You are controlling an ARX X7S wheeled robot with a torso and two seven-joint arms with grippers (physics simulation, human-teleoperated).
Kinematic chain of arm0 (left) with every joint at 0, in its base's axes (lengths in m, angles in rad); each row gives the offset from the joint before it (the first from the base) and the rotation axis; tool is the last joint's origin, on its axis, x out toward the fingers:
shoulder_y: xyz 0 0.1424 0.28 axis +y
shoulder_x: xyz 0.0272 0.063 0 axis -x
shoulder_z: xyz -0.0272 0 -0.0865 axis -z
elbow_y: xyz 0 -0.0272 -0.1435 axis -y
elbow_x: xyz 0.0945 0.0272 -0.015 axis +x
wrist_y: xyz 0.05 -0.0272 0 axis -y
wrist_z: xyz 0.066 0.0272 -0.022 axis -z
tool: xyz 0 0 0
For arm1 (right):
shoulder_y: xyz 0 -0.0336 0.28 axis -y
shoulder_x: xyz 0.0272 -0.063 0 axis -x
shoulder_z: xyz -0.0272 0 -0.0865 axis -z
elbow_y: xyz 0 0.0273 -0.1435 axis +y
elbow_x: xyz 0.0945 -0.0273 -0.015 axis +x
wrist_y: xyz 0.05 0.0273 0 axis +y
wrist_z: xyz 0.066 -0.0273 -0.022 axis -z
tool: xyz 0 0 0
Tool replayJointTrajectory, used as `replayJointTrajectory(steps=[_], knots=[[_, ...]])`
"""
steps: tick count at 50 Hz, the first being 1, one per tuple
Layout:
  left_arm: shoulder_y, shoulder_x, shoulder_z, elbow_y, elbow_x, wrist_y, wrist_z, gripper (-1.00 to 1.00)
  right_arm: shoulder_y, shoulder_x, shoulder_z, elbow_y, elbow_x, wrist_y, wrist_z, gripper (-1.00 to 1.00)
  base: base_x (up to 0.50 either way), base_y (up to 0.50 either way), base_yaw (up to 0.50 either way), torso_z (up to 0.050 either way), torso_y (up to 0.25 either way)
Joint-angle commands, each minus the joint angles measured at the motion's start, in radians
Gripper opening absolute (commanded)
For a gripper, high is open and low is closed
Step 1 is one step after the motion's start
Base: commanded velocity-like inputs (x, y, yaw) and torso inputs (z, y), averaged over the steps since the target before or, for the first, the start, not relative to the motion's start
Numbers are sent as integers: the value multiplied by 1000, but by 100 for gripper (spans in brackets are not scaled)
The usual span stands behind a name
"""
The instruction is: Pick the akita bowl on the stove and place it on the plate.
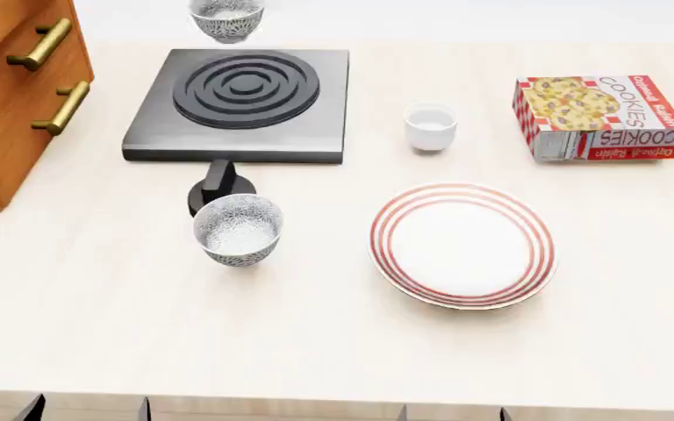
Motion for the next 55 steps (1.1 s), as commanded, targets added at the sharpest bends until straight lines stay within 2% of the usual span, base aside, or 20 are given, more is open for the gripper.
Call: replayJointTrajectory(steps=[1,27,31,32,33,34,36,37,38,40,41,48,55], knots=[[2,-16,19,0,-15,4,-17,100,-2,15,-20,-4,15,2,21,100,0,0,0,0,0],[-5,-68,82,-18,-64,28,-78,100,-4,71,-83,0,73,-5,82,100,0,0,0,0,0],[-5,-72,89,-18,-66,30,-86,100,38,79,-99,-93,103,117,67,100,0,0,0,0,0],[-5,-74,89,-17,-68,29,-87,100,57,99,-134,-118,53,158,69,100,0,0,0,0,0],[-9,-74,93,-25,-60,33,-94,100,207,137,16,-268,188,308,103,100,0,0,0,0,0],[-6,-76,95,-22,-62,32,-94,100,357,113,117,-418,59,458,-13,100,0,0,0,0,0],[-5,-78,103,-24,-60,34,-95,100,657,124,165,-718,58,758,-18,100,0,0,0,0,0],[-4,-79,104,-20,-61,31,-97,100,807,123,171,-775,56,908,-17,100,0,0,0,0,0],[-1,-81,106,-18,-62,35,-98,100,856,99,218,-792,49,1058,-14,100,0,0,0,0,0],[-3,-83,108,-17,-65,32,-100,100,810,89,236,-795,49,1358,-14,100,0,0,0,0,0],[-3,-84,109,-16,-66,33,-102,100,770,96,234,-806,45,1415,-13,100,0,0,0,0,0],[-3,-93,115,-15,-76,37,-110,100,697,96,234,-811,55,1387,-22,100,0,0,0,0,0],[-6,-100,123,-23,-85,48,-119,100,631,139,173,-802,57,1325,-31,100,0,0,0,0,0]])
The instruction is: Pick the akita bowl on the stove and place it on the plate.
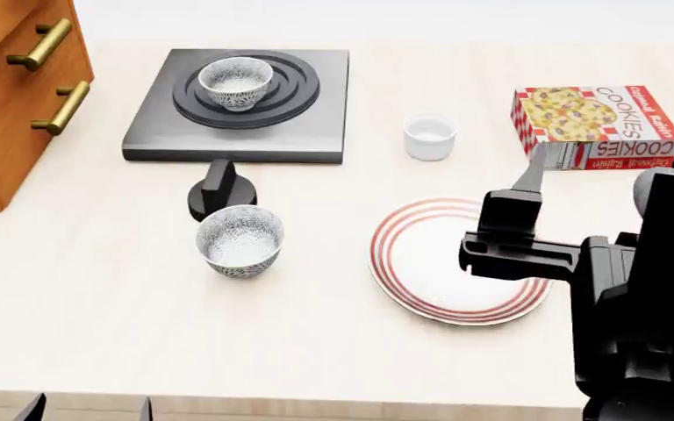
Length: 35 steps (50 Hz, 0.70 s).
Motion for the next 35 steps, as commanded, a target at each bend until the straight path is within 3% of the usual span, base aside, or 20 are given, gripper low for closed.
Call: replayJointTrajectory(steps=[1,24,31,35], knots=[[-2,-13,14,-5,-14,12,-15,100,17,27,6,-90,6,167,-24,100,0,0,0,0,0],[-1,-43,45,31,-4,42,-47,100,16,46,-8,-94,20,191,-17,100,0,0,0,0,0],[-40,-57,42,224,-22,-125,-70,100,17,47,-8,-95,24,195,-16,100,0,0,0,0,0],[-146,-49,35,368,-68,-363,-86,100,17,46,-6,-93,27,190,-14,100,0,0,0,0,0]])
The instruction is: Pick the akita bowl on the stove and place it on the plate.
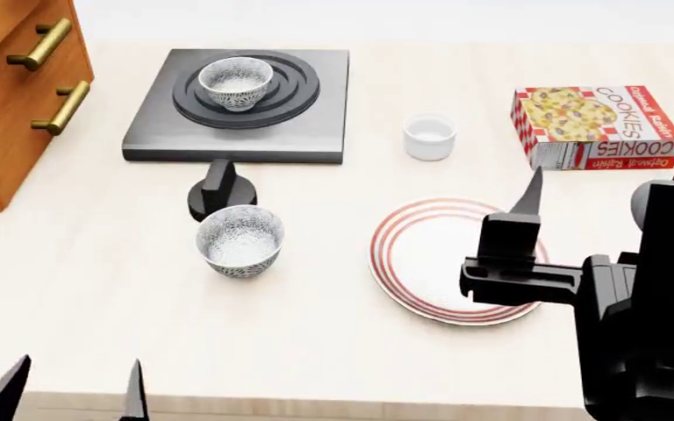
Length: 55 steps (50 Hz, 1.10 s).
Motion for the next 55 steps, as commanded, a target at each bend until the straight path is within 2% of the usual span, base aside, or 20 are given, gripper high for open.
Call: replayJointTrajectory(steps=[1,3,6,11,16,42,55], knots=[[-152,-2,-5,258,-65,-366,-35,100,2,4,-2,-3,7,9,2,100,0,0,0,0,0],[-242,13,-29,293,-110,-518,-56,100,2,4,-2,-5,8,10,3,100,0,0,0,0,0],[-353,23,-51,269,-153,-661,-72,100,0,5,-3,-1,10,5,4,100,0,0,0,0,0],[-514,39,-67,147,-172,-766,-90,100,-2,5,-1,4,13,-2,6,100,0,0,0,0,0],[-640,47,-59,28,-159,-810,-116,100,-1,5,0,3,17,-1,6,100,0,0,0,0,0],[-681,21,-6,37,-187,-841,-121,100,-3,2,13,-2,40,-8,7,100,0,-9,0,0,0],[-682,13,5,45,-201,-846,-125,100,3,0,20,-5,48,5,15,100,0,-279,0,0,0]])
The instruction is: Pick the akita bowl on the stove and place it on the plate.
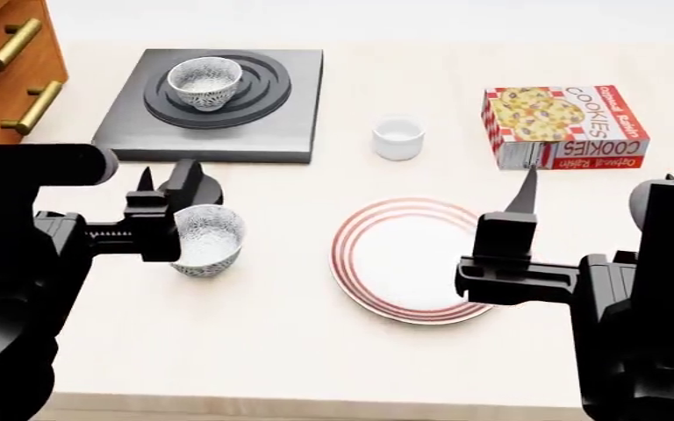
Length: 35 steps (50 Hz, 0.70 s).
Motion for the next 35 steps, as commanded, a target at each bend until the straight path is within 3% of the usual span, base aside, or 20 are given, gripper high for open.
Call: replayJointTrajectory(steps=[1,22,35], knots=[[-6,-7,12,3,-13,-6,-2,100,2,-1,8,-2,7,6,5,100,0,-312,0,0,0],[-13,-16,28,9,-28,-12,-16,100,-6,2,11,5,21,-10,9,100,0,-312,0,0,0],[-12,-21,36,7,-36,-5,-22,100,-6,8,3,7,28,-4,15,100,0,0,0,0,0]])
